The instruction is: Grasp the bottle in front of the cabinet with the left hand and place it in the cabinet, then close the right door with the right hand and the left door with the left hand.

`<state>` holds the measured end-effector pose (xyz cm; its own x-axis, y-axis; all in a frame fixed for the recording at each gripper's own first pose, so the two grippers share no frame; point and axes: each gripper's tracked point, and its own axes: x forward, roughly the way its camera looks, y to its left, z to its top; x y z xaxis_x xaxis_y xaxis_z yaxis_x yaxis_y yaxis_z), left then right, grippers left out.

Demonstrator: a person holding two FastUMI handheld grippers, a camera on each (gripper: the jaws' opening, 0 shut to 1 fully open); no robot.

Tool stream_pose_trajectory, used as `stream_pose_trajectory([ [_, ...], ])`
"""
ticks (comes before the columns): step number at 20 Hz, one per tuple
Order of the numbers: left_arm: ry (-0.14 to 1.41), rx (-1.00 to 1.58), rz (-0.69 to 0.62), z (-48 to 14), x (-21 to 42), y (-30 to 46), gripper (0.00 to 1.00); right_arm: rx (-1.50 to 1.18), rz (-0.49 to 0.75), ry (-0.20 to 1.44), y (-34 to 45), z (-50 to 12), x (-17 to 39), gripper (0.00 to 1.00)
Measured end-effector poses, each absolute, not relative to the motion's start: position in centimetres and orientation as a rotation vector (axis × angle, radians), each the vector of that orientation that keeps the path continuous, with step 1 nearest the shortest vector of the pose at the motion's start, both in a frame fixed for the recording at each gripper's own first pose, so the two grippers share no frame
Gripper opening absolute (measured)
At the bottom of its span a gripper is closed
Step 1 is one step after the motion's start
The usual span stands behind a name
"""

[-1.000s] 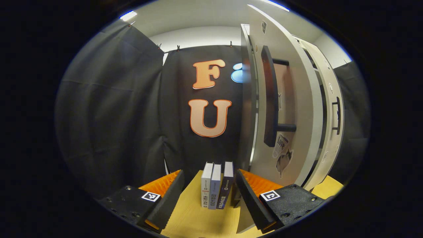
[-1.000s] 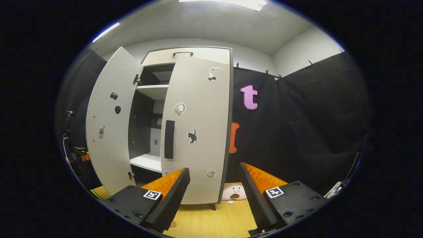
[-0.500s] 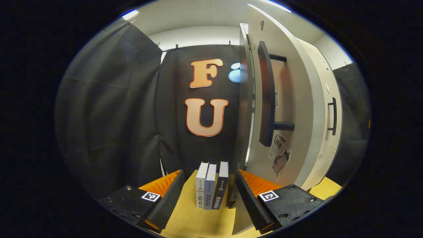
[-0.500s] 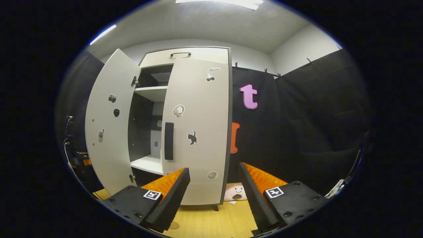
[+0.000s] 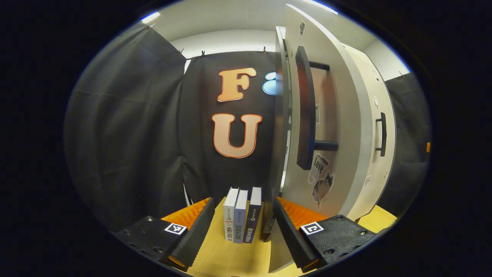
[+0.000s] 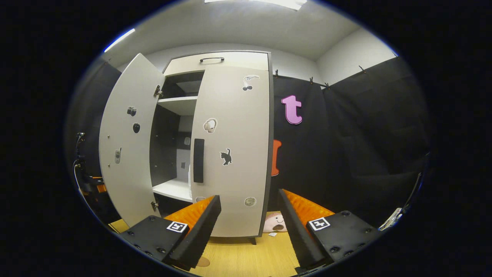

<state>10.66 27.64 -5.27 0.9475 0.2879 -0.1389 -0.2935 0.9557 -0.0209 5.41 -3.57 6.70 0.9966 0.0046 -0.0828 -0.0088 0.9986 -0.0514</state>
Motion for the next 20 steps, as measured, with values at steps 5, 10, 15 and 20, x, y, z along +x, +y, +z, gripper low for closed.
stream_pose_trajectory([
  [5, 0.145, -0.071, 0.237, -5.8, 11.6, 24.3, 0.93, -0.053, 0.001, 0.083, -4.0, 6.5, 5.2, 0.98],
  [10, 0.155, -0.077, 0.188, -6.0, 13.2, 20.6, 0.88, -0.041, -0.024, 0.079, -5.4, 6.5, 4.7, 0.98],
  [15, 0.155, -0.082, 0.147, -6.2, 15.0, 17.6, 0.88, -0.042, -0.044, 0.091, -6.6, 5.9, 4.5, 0.98],
  [20, 0.163, -0.051, 0.105, -6.2, 16.7, 15.9, 0.93, -0.036, -0.073, 0.100, -8.4, 5.2, 4.0, 0.98],
])
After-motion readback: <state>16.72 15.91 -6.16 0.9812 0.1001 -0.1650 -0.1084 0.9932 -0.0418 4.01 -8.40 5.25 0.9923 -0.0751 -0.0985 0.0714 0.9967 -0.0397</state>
